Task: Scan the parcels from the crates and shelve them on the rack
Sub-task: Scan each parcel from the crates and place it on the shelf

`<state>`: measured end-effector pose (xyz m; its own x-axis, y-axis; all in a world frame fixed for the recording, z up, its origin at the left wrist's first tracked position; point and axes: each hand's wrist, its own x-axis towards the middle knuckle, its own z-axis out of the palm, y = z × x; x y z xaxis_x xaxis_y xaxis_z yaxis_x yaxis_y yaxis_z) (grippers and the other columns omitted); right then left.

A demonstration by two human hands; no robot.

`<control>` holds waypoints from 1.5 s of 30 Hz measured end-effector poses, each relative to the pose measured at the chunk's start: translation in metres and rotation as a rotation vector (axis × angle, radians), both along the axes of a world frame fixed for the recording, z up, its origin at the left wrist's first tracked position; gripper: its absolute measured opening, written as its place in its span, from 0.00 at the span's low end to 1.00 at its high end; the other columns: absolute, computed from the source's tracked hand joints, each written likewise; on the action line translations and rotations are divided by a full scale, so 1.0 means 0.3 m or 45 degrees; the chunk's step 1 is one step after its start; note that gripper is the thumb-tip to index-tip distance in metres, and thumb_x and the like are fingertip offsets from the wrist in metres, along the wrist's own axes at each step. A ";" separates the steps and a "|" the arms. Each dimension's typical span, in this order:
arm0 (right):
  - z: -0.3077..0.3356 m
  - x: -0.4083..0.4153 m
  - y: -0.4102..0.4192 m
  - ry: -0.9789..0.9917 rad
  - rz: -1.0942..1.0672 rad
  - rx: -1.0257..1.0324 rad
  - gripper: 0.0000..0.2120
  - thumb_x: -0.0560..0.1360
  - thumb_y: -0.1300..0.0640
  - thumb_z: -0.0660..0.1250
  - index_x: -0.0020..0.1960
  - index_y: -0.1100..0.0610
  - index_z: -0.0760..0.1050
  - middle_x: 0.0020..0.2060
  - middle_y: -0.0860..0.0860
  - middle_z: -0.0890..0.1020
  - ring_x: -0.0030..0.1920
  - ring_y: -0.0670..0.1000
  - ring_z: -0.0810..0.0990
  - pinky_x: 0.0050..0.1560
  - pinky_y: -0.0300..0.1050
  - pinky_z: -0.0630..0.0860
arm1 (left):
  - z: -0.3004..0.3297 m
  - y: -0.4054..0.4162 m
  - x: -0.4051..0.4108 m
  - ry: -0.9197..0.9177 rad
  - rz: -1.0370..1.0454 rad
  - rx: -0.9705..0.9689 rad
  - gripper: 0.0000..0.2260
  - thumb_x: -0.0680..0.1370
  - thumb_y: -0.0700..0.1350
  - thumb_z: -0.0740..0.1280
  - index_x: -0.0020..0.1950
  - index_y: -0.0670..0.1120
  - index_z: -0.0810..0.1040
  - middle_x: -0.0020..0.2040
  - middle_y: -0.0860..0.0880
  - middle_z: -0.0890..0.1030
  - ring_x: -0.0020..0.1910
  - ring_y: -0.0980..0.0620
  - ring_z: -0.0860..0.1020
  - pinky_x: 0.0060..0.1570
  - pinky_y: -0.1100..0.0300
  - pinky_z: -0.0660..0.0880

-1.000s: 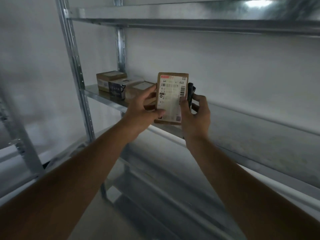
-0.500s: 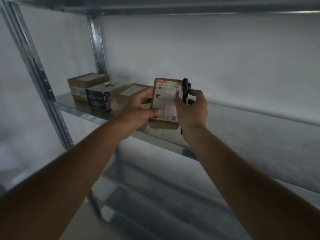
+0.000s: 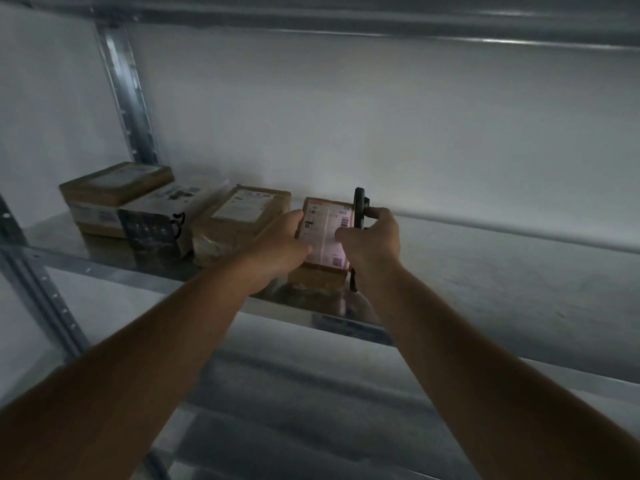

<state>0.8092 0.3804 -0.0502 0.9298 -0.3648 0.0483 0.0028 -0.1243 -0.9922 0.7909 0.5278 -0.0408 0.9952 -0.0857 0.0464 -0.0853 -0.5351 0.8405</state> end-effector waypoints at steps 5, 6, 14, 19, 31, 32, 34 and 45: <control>-0.029 0.044 0.038 0.068 -0.008 0.002 0.30 0.73 0.69 0.75 0.71 0.50 0.72 0.51 0.50 0.80 0.44 0.48 0.82 0.26 0.37 0.77 | 0.006 -0.002 0.040 0.016 0.028 0.134 0.13 0.83 0.41 0.67 0.67 0.47 0.75 0.52 0.53 0.79 0.48 0.57 0.78 0.43 0.61 0.75; -0.033 0.050 0.040 0.078 -0.007 0.009 0.31 0.73 0.69 0.76 0.71 0.50 0.72 0.51 0.50 0.80 0.44 0.46 0.81 0.23 0.34 0.74 | 0.006 -0.009 0.045 0.015 0.031 0.165 0.13 0.83 0.42 0.67 0.67 0.47 0.75 0.52 0.52 0.78 0.48 0.56 0.78 0.43 0.60 0.75; -0.060 0.099 0.006 0.108 0.062 -0.052 0.32 0.74 0.52 0.81 0.73 0.53 0.72 0.53 0.51 0.78 0.44 0.48 0.81 0.37 0.42 0.77 | 0.002 -0.046 0.064 -0.084 0.027 0.479 0.21 0.81 0.37 0.65 0.75 0.46 0.70 0.62 0.47 0.78 0.56 0.49 0.76 0.52 0.54 0.77; -0.024 0.111 -0.079 0.149 0.071 -0.156 0.16 0.83 0.42 0.66 0.49 0.56 0.78 0.35 0.50 0.77 0.35 0.52 0.76 0.37 0.48 0.73 | 0.024 -0.054 0.078 -0.335 0.041 0.667 0.13 0.80 0.38 0.65 0.64 0.45 0.77 0.54 0.49 0.77 0.58 0.46 0.78 0.37 0.65 0.67; 0.015 -0.274 -0.186 0.047 -0.154 -1.073 0.20 0.86 0.44 0.57 0.72 0.53 0.73 0.57 0.58 0.82 0.54 0.63 0.81 0.53 0.55 0.79 | 0.056 -0.092 -0.101 -0.536 -0.273 0.857 0.23 0.85 0.51 0.61 0.77 0.42 0.70 0.75 0.40 0.74 0.72 0.40 0.73 0.72 0.45 0.68; 0.012 -0.320 -0.189 0.065 -0.200 -1.138 0.20 0.87 0.44 0.57 0.74 0.52 0.72 0.59 0.59 0.81 0.57 0.64 0.80 0.54 0.55 0.76 | 0.053 -0.098 -0.123 -0.539 -0.320 0.845 0.23 0.85 0.52 0.62 0.77 0.41 0.70 0.75 0.40 0.73 0.72 0.39 0.73 0.72 0.44 0.69; 0.003 -0.422 -0.194 0.098 -0.283 -1.228 0.21 0.87 0.44 0.57 0.76 0.52 0.71 0.61 0.59 0.81 0.58 0.64 0.80 0.55 0.56 0.74 | 0.044 -0.115 -0.180 -0.568 -0.408 0.847 0.24 0.85 0.53 0.63 0.77 0.41 0.70 0.76 0.40 0.72 0.72 0.38 0.73 0.73 0.44 0.69; -0.002 -1.046 -0.393 0.328 -0.673 -1.300 0.20 0.87 0.45 0.57 0.78 0.47 0.69 0.61 0.59 0.78 0.60 0.67 0.77 0.56 0.58 0.73 | 0.057 -0.417 -0.592 -0.707 -0.872 0.759 0.23 0.85 0.53 0.62 0.75 0.41 0.71 0.75 0.41 0.73 0.71 0.40 0.73 0.70 0.45 0.72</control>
